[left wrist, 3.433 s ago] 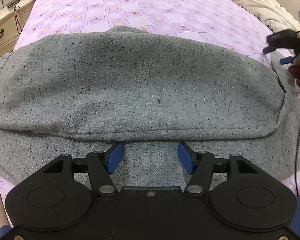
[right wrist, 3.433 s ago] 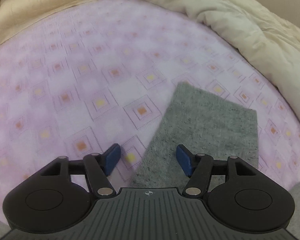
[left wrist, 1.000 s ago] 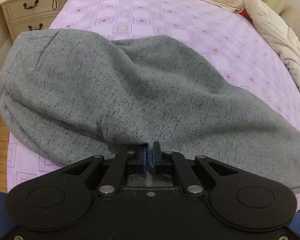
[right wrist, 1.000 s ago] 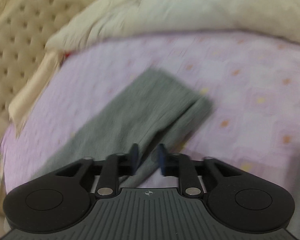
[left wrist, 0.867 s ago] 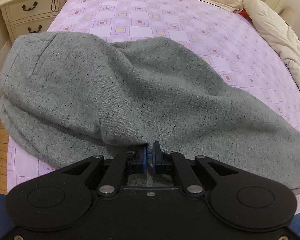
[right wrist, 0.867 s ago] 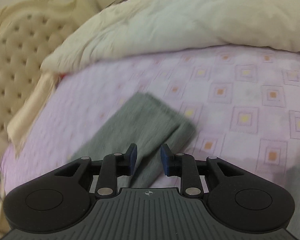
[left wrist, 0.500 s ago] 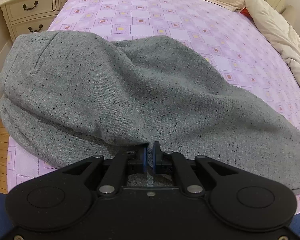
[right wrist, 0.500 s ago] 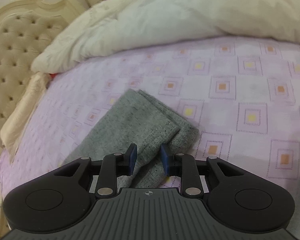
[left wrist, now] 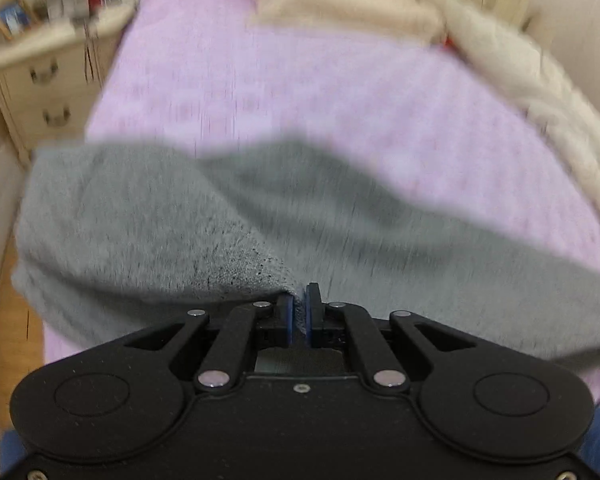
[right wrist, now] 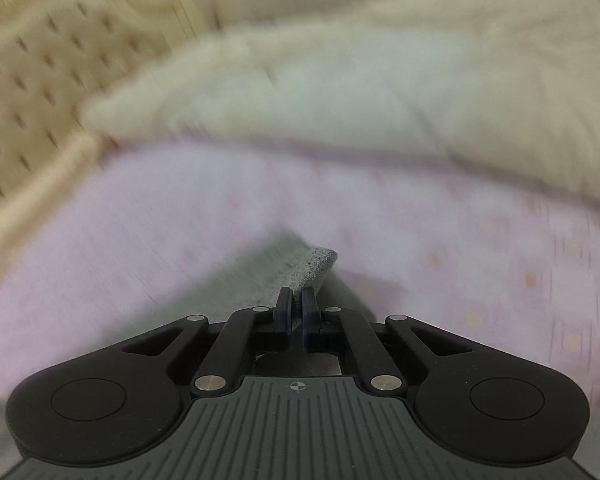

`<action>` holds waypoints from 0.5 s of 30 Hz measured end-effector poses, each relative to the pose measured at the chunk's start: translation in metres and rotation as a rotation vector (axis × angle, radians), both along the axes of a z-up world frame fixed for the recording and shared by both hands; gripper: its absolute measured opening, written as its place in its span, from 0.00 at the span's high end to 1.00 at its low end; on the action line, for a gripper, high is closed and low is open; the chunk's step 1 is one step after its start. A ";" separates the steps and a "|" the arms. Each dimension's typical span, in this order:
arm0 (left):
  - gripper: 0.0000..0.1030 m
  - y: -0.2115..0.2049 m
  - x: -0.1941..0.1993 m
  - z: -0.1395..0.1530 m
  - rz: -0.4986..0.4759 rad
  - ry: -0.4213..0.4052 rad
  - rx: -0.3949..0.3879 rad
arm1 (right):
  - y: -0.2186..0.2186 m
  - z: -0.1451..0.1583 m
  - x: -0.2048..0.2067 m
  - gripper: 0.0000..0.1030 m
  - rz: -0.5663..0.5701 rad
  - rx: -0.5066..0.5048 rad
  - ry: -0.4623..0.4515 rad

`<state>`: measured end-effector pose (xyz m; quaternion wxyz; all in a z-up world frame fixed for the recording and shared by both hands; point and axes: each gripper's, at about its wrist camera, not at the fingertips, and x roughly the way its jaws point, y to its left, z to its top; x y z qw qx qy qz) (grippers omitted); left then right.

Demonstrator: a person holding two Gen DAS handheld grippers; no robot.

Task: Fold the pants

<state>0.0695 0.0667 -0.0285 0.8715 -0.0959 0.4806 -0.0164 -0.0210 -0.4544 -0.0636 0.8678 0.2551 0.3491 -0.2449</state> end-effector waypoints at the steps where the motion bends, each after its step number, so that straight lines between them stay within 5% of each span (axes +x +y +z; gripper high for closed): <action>1: 0.93 0.000 0.001 -0.015 0.001 0.053 -0.008 | 0.001 -0.007 0.002 0.96 0.000 -0.002 0.020; 4: 0.91 -0.005 0.003 -0.039 -0.017 0.091 0.038 | 0.011 -0.002 0.004 0.95 0.017 -0.040 0.017; 15: 0.62 -0.007 -0.017 -0.006 -0.132 0.008 0.166 | 0.033 0.062 -0.008 0.88 0.136 -0.247 -0.025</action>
